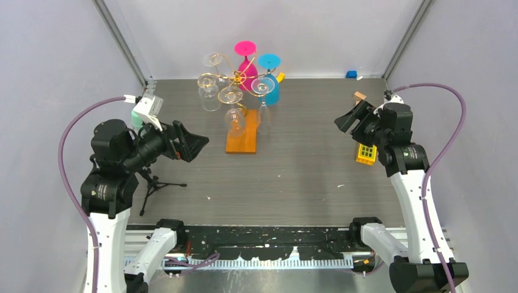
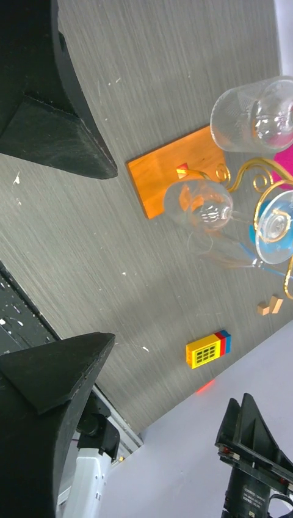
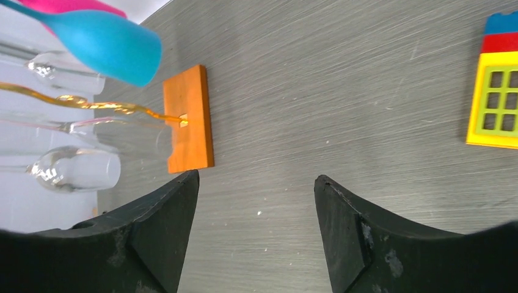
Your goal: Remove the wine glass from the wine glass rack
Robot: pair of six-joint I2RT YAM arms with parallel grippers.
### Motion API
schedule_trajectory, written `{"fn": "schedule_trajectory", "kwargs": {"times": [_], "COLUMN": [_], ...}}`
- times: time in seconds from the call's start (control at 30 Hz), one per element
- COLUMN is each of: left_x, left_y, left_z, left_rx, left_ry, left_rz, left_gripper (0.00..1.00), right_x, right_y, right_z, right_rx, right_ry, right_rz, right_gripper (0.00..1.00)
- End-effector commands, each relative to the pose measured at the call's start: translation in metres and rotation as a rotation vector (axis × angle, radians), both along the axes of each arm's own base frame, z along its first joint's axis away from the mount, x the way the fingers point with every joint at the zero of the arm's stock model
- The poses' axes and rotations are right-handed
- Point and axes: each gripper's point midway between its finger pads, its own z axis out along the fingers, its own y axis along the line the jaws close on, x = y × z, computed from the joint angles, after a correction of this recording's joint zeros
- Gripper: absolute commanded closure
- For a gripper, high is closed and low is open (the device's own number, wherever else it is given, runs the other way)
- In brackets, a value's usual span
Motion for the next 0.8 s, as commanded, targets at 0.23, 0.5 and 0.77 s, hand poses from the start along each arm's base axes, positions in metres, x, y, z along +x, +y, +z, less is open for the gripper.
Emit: {"fn": "schedule_trajectory", "kwargs": {"times": [0.23,0.5,0.77], "left_x": [0.001,-0.004,-0.007], "left_y": [-0.006,-0.004,-0.003], "left_z": [0.005,0.006,0.002], "left_rx": [-0.058,-0.059,-0.033], "left_ry": [-0.040,-0.043,-0.051], "left_rz": [-0.015,-0.003,-0.002], "left_gripper": [0.00,0.00,0.00], "right_x": [-0.006,-0.014,-0.013], "right_y": [0.073,0.129,0.159], "right_z": [0.047,0.086,0.123], "right_rx": [0.368,0.527,0.637], "right_ry": [-0.108,-0.153,-0.219], "right_rz": [0.292,0.444,0.446], "right_gripper": [0.19,0.17,0.18]}}
